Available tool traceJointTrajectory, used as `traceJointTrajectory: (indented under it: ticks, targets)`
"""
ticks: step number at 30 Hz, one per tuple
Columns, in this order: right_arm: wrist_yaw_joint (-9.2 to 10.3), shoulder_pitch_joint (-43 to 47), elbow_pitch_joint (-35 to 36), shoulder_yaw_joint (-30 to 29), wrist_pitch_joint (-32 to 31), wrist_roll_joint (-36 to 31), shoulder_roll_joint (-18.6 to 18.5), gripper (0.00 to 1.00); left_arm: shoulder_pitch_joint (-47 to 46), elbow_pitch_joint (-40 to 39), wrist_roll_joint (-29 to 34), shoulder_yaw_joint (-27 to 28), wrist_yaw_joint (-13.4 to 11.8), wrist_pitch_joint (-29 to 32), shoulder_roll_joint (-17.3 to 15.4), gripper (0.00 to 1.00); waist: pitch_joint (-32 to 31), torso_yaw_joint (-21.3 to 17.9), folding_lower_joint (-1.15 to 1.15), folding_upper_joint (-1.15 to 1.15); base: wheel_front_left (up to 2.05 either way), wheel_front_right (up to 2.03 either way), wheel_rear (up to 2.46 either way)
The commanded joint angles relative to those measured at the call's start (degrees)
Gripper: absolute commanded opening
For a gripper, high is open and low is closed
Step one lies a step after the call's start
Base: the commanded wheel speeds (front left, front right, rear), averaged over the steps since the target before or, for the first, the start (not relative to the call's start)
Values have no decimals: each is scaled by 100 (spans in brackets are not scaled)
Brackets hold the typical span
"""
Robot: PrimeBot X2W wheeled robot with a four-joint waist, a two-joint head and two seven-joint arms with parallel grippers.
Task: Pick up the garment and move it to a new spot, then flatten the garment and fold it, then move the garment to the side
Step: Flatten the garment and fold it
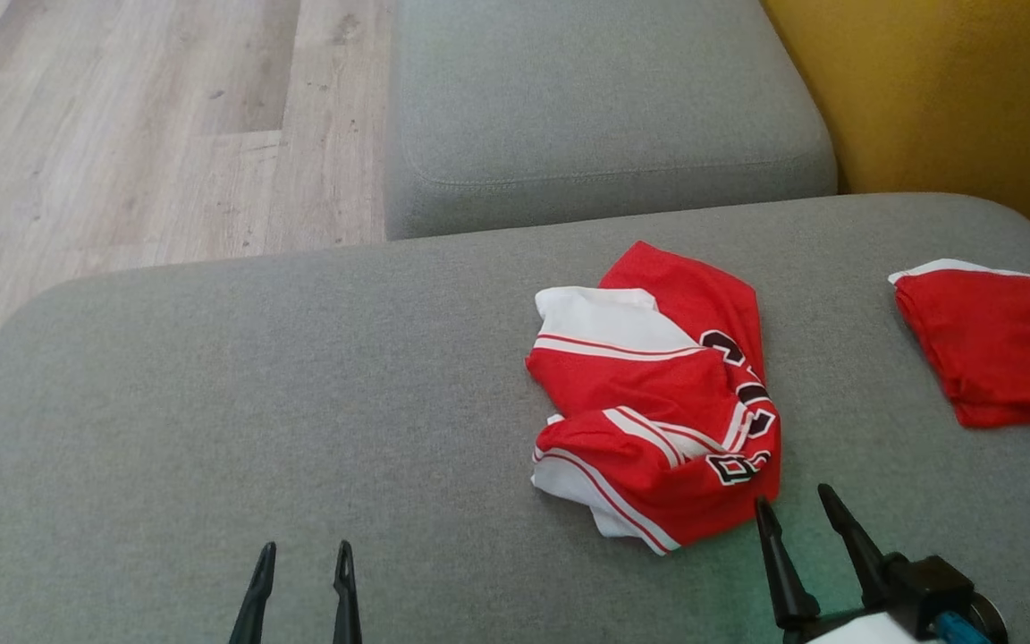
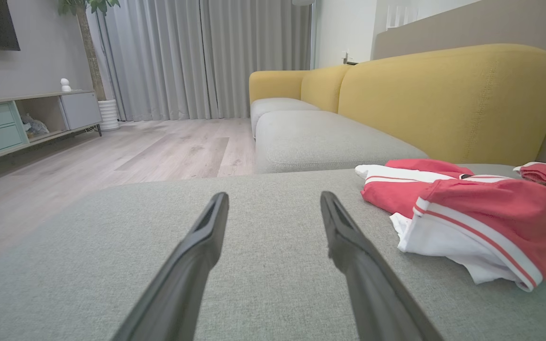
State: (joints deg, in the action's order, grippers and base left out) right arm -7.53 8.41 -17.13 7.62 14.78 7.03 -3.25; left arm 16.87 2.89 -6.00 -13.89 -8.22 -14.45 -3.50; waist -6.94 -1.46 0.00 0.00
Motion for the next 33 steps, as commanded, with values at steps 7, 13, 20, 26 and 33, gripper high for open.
traceJointTrajectory:
  ticks: [7, 13, 20, 26, 33]
  targets:
    - [4, -419, 237, 173, 22, -28, -90, 100, -557, 53, 231, 65, 268, -55, 47, 100, 164, -94, 0, 0, 0, 0, 0]
    - [4, -530, 267, 249, 22, -28, -108, 100, -1440, 956, 600, -398, 675, -55, -12, 100, 391, -324, 0, 0, 0, 0, 0]
    - [4, -677, 282, 348, 22, -29, -174, 100, -2713, 2330, 834, -945, 1271, -55, -63, 100, 649, -773, 0, 0, 0, 0, 0]
    - [4, -826, 291, 480, 22, -5, -248, 100, -3475, 3259, 793, -1330, 1510, -55, -182, 100, 871, -1276, 0, 0, 0, 0, 0]
    - [4, -875, 288, 556, 22, 24, -262, 100, -3993, 3842, 596, -1918, 1567, -55, -467, 100, 990, -1747, 0, 0, 0, 0, 0]
